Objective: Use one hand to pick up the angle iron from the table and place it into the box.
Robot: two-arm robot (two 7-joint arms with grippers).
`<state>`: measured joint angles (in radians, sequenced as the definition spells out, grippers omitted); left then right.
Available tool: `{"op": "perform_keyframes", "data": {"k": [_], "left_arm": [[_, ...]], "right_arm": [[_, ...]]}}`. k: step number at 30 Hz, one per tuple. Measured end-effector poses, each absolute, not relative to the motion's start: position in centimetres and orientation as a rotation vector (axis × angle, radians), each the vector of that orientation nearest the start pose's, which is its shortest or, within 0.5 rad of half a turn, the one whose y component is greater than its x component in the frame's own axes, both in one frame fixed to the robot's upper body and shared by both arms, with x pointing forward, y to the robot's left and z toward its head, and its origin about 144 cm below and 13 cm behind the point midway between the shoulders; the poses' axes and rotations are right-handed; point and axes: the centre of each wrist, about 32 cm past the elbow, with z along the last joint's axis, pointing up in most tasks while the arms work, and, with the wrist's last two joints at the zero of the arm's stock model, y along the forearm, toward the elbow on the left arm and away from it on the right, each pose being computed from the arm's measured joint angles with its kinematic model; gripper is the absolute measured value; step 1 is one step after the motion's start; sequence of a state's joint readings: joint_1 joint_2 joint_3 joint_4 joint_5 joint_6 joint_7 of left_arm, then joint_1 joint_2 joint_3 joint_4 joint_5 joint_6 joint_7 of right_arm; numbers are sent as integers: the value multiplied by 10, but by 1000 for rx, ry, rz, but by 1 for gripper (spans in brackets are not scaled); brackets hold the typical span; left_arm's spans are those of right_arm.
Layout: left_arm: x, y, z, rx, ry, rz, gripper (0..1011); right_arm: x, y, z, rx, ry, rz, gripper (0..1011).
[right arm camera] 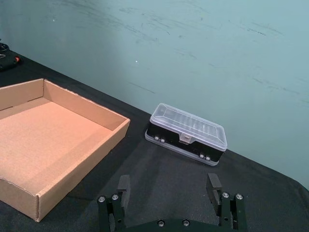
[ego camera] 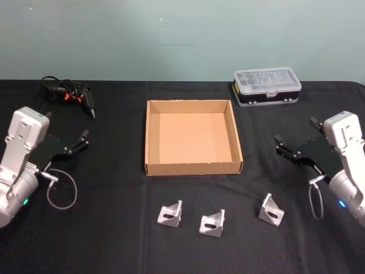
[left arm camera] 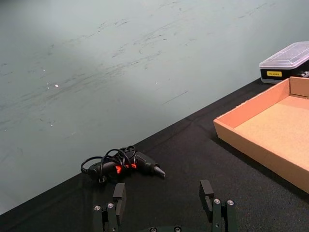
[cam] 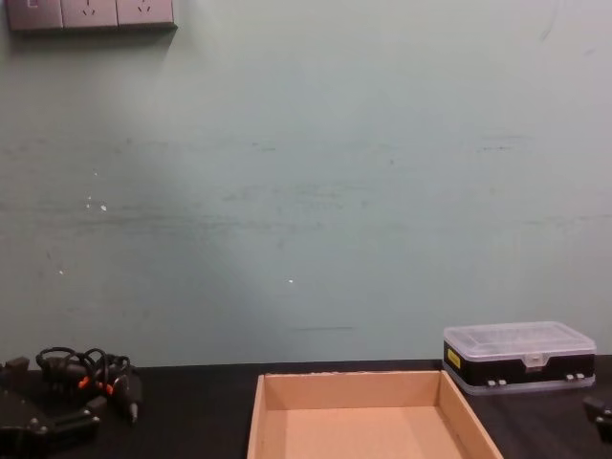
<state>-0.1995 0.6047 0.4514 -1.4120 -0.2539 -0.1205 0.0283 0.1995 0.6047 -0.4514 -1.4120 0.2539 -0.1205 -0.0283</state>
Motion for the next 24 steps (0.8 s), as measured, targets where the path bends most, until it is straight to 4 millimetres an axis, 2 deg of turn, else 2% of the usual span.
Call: {"op": "perform_keyframes", "data": {"k": [24], "left_arm": [[489, 310, 1140, 304, -285, 1248, 1000]], "right_arm": [[489, -310, 1140, -304, -285, -1248, 1004]]}}
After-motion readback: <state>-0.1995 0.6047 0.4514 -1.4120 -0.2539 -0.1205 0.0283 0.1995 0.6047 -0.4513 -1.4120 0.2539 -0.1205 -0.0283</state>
